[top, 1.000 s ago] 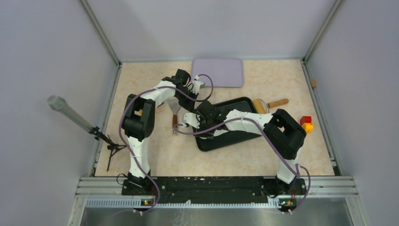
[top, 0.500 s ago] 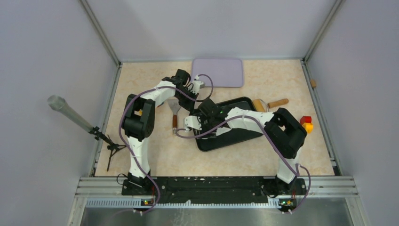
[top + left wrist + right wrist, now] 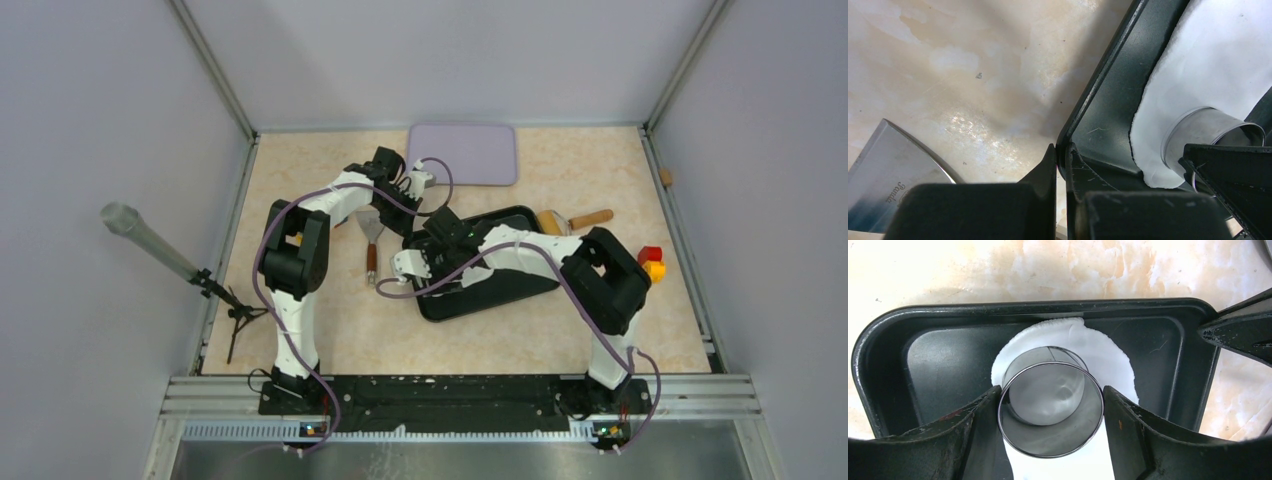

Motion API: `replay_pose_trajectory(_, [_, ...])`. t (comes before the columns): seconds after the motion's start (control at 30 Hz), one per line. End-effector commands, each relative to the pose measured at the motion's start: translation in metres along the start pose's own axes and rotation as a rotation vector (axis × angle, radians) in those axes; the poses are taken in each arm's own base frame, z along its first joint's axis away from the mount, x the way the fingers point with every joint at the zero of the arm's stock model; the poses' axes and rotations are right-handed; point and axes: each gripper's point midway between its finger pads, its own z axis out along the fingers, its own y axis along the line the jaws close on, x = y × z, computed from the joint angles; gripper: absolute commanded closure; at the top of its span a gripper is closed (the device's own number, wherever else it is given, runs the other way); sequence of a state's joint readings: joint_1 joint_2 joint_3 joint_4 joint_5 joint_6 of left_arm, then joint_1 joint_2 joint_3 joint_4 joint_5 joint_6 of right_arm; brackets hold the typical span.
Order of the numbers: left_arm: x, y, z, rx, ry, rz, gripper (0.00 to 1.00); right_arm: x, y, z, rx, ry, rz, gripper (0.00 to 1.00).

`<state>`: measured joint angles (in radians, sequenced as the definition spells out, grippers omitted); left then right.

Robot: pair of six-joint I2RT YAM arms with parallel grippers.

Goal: Roll out the dumpling wrappers from the dough
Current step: Press the dumpling wrapper on the work surface.

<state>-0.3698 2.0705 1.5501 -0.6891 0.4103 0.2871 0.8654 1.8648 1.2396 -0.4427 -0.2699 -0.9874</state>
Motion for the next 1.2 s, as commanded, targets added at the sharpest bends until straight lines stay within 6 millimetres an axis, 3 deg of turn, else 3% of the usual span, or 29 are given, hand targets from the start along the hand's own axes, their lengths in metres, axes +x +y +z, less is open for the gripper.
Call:
replay_pose_trajectory(0.0, [0.007, -0.009, 0.003, 0.023, 0.018, 0.006, 1.00, 0.021, 0.020, 0.013, -0.082, 0.069, 0.073, 0.40])
replay_pose_trajectory(0.17, [0.007, -0.010, 0.003, 0.022, 0.014, 0.005, 1.00, 0.028, 0.018, 0.012, -0.012, 0.095, 0.158, 0.40])
replay_pose_trajectory(0.43, [0.005, -0.010, 0.000, 0.016, 0.009, 0.004, 1.00, 0.039, 0.030, 0.015, 0.056, 0.164, 0.245, 0.40])
replay_pose_trajectory(0.6, [0.004, -0.009, 0.000, 0.016, 0.008, 0.002, 1.00, 0.033, 0.032, 0.014, 0.075, 0.178, 0.281, 0.39])
replay_pose_trajectory(0.9, [0.005, -0.009, 0.001, 0.018, 0.010, 0.000, 1.00, -0.010, -0.006, -0.013, 0.133, 0.072, 0.252, 0.25])
replay_pose_trajectory(0.97, [0.005, -0.010, 0.001, 0.018, 0.010, 0.002, 1.00, -0.018, -0.014, -0.018, 0.138, 0.050, 0.254, 0.20])
replay_pose_trajectory(1.03, [0.004, -0.009, 0.000, 0.017, 0.007, 0.002, 1.00, -0.026, -0.023, -0.025, 0.134, 0.014, 0.268, 0.06])
replay_pose_trajectory(1.17, [0.002, -0.010, -0.002, 0.015, 0.001, 0.006, 1.00, -0.047, -0.039, -0.047, 0.125, -0.088, 0.298, 0.04])
